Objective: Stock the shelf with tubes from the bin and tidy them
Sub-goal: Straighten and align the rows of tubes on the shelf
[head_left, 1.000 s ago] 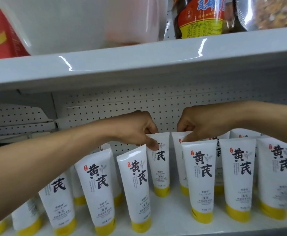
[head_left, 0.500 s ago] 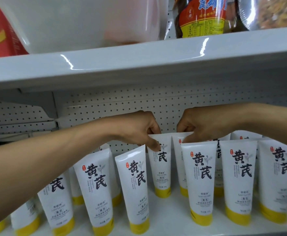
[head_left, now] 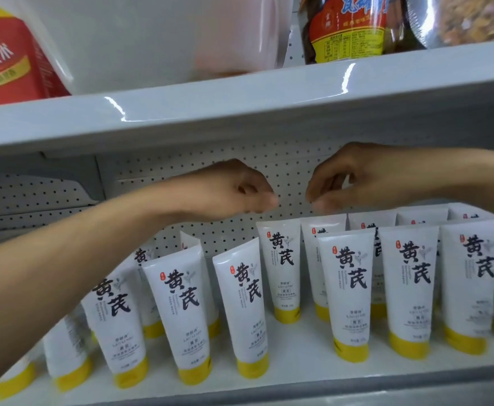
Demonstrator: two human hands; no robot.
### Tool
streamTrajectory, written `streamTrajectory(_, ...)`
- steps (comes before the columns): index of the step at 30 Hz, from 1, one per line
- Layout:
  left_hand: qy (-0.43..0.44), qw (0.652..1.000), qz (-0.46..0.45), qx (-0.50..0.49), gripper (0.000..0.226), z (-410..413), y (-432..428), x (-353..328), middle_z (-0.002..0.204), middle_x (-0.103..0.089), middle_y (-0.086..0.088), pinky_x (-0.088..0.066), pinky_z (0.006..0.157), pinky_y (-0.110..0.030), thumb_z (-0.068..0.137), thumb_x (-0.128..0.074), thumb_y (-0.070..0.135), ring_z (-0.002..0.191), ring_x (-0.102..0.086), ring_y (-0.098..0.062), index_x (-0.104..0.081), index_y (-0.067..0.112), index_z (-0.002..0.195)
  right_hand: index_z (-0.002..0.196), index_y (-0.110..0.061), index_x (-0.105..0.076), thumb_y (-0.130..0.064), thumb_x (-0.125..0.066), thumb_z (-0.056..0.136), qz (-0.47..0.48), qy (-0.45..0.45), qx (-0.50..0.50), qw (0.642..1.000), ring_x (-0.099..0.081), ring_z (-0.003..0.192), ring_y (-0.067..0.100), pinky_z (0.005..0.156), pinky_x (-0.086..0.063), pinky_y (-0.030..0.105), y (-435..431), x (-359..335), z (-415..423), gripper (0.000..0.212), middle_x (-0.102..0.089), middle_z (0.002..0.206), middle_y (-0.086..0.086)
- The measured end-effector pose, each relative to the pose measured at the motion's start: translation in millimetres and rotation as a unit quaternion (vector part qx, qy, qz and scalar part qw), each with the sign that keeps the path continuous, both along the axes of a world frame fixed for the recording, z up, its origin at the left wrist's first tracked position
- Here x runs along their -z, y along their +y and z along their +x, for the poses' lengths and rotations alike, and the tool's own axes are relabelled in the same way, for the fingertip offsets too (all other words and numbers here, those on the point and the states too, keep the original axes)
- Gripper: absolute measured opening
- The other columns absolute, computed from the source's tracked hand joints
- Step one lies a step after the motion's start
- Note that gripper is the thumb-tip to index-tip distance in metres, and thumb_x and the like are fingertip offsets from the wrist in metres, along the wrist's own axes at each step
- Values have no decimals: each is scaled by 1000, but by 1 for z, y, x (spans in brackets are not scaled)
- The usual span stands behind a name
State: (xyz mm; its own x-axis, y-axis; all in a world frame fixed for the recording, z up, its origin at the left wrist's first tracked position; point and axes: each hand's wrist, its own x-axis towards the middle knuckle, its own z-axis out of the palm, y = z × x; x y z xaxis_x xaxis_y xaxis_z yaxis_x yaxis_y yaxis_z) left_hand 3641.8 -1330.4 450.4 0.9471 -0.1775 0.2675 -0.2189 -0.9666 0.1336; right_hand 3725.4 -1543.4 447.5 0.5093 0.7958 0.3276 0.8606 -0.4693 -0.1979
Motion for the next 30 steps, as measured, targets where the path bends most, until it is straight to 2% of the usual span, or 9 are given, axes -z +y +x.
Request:
streamTrajectory(3, 2, 999, 8, -41, 66, -34, -3, -4, 88, -73, 17, -50, 85, -20, 73, -38, 76, 88, -67, -3, -75, 24, 87, 91, -37, -73, -60, -59, 75, -21, 30, -11, 999, -65, 85, -7, 79, -48, 16, -7, -1, -20, 30, -71, 88, -26)
streamTrajectory(5, 33, 996, 61, -61, 78, -52, -6, 2, 84, -74, 17, -56, 81, -31, 60, -36, 89, 82, -70, -7, -76, 27, 84, 92, -39, -73, -67, -58, 70, -71, 41, -5, 997, -65, 86, -8, 80, -48, 17, -8, 3, -32, 39, -71, 89, -27)
streamTrajectory(6, 46, 992, 96, -72, 79, -57, -7, 6, 83, -74, 17, -57, 75, -29, 58, -37, 92, 78, -70, -6, -76, 29, 85, 93, -39, -72, -69, -59, 68, -92, 40, 0, 995, -65, 87, -8, 80, -49, 17, -8, 5, -37, 41, -71, 89, -28)
streamTrajectory(8, 50, 981, 165, -93, 74, -59, -11, 13, 79, -73, 13, -53, 63, -25, 57, -46, 92, 71, -67, -7, -75, 30, 85, 93, -38, -72, -68, -64, 68, -123, 30, 15, 992, -66, 85, -7, 80, -53, 22, -8, 10, -43, 40, -71, 88, -27)
streamTrajectory(11, 47, 975, 191, -98, 48, -54, -12, 17, 79, -72, 11, -42, 58, -20, 65, -64, 76, 73, -62, -4, -76, 34, 86, 89, -31, -71, -56, -72, 74, -156, 19, 37, 987, -67, 81, 1, 81, -56, 36, -7, 19, -42, 29, -72, 86, -20)
streamTrajectory(16, 13, 989, 138, -56, 25, -41, -13, 25, 82, -70, 21, -31, 60, -14, 74, -73, 56, 78, -55, 6, -75, 38, 91, 87, -28, -70, -41, -73, 80, -151, 11, 58, 987, -66, 78, -1, 79, -57, 35, -6, 26, -38, 15, -71, 86, -20)
streamTrajectory(20, -5, 998, 63, -30, 13, -28, -15, 34, 72, -68, 22, -37, 59, -15, 77, -74, 48, 73, -62, 5, -73, 36, 83, 86, -27, -69, -41, -71, 82, -144, 8, 52, 988, -67, 76, 1, 76, -58, 37, -7, 29, -35, 16, -71, 85, -18)
streamTrajectory(23, -11, 999, 38, -19, 13, -21, -18, 40, 65, -67, 20, -36, 53, -14, 80, -73, 45, 63, -62, 6, -70, 32, 77, 85, -26, -67, -41, -71, 82, -140, 6, 46, 989, -66, 74, 1, 73, -57, 36, -8, 30, -33, 16, -71, 83, -19)
streamTrajectory(30, -19, 1000, 7, -19, 15, -17, -23, 44, 63, -67, 17, -38, 56, -19, 80, -73, 43, 59, -60, 5, -73, 28, 82, 85, -24, -65, -40, -70, 82, -135, 0, 31, 990, -65, 73, 3, 71, -56, 37, -9, 31, -30, 17, -69, 82, -16)
